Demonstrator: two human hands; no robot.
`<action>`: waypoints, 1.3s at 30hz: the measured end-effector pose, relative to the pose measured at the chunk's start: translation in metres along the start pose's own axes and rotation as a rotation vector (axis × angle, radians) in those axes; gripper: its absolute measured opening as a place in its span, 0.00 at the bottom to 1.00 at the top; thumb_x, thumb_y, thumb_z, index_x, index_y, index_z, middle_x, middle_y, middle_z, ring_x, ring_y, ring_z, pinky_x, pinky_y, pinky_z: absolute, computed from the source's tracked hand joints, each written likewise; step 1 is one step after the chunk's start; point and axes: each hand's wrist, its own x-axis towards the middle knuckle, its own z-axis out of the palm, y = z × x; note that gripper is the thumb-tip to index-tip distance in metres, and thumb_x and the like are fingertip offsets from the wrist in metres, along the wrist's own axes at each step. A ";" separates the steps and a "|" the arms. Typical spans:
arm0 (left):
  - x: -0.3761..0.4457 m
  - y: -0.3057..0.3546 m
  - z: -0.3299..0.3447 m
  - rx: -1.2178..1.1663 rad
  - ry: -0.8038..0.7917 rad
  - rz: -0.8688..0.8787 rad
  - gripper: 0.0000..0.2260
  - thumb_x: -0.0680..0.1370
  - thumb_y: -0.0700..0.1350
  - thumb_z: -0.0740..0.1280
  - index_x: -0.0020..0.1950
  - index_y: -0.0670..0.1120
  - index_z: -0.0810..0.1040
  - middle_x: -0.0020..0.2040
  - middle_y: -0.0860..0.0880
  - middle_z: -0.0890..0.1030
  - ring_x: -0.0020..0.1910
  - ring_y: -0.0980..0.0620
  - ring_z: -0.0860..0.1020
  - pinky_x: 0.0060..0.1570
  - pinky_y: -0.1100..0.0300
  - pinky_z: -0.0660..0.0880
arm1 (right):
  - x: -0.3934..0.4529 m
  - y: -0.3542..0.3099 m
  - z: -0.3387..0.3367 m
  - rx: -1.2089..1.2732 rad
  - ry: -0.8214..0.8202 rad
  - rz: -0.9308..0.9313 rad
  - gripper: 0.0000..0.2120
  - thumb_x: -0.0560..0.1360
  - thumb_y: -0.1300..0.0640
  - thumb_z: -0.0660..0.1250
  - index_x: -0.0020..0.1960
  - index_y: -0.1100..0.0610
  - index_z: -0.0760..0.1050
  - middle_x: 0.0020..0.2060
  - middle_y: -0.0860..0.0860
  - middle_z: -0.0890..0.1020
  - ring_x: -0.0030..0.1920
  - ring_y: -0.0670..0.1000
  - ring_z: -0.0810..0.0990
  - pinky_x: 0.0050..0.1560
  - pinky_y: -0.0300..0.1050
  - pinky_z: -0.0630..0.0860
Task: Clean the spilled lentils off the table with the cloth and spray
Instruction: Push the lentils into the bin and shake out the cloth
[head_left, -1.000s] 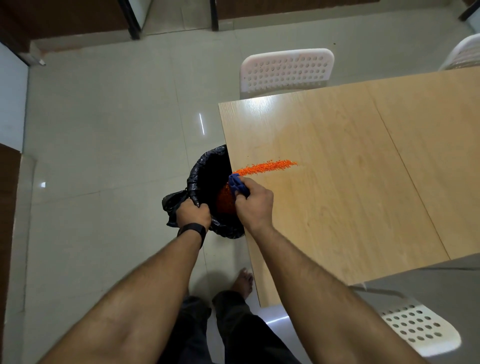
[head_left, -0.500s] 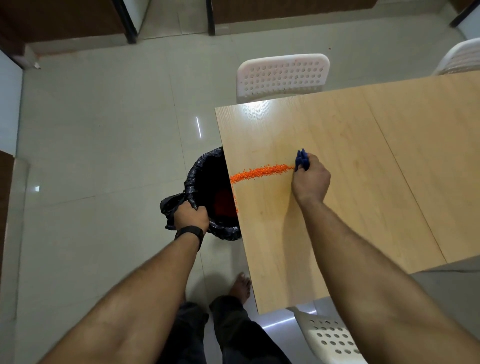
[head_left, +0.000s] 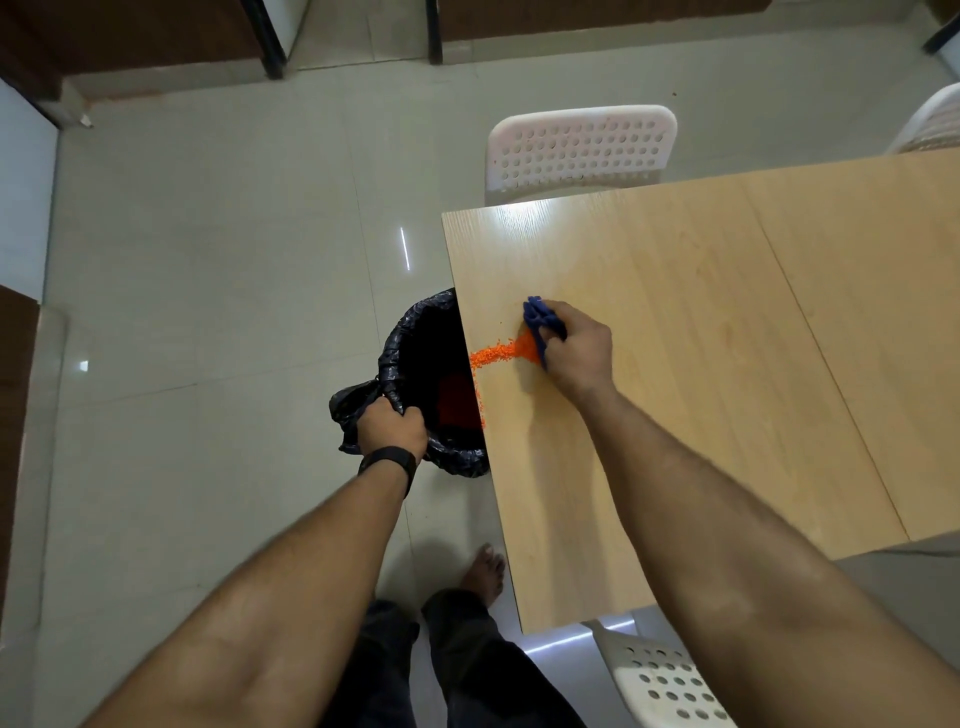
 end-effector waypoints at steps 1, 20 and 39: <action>0.000 0.001 0.000 0.012 0.001 0.003 0.05 0.79 0.39 0.67 0.43 0.40 0.75 0.42 0.42 0.78 0.42 0.42 0.76 0.43 0.55 0.70 | -0.002 -0.003 0.005 0.010 -0.033 -0.019 0.19 0.79 0.67 0.67 0.67 0.55 0.82 0.55 0.45 0.84 0.55 0.43 0.82 0.55 0.22 0.70; 0.011 -0.003 0.001 0.017 0.012 0.011 0.05 0.78 0.39 0.68 0.43 0.39 0.75 0.42 0.43 0.78 0.42 0.42 0.77 0.44 0.55 0.72 | 0.031 -0.003 0.011 -0.293 -0.019 -0.048 0.21 0.80 0.62 0.64 0.70 0.48 0.80 0.61 0.49 0.84 0.60 0.53 0.80 0.56 0.43 0.74; -0.001 -0.015 0.008 0.016 -0.017 0.040 0.05 0.79 0.39 0.68 0.49 0.37 0.79 0.43 0.43 0.78 0.43 0.43 0.76 0.46 0.56 0.73 | -0.050 -0.011 0.002 -0.106 0.024 -0.143 0.21 0.77 0.70 0.64 0.66 0.56 0.83 0.58 0.46 0.85 0.56 0.33 0.78 0.58 0.27 0.70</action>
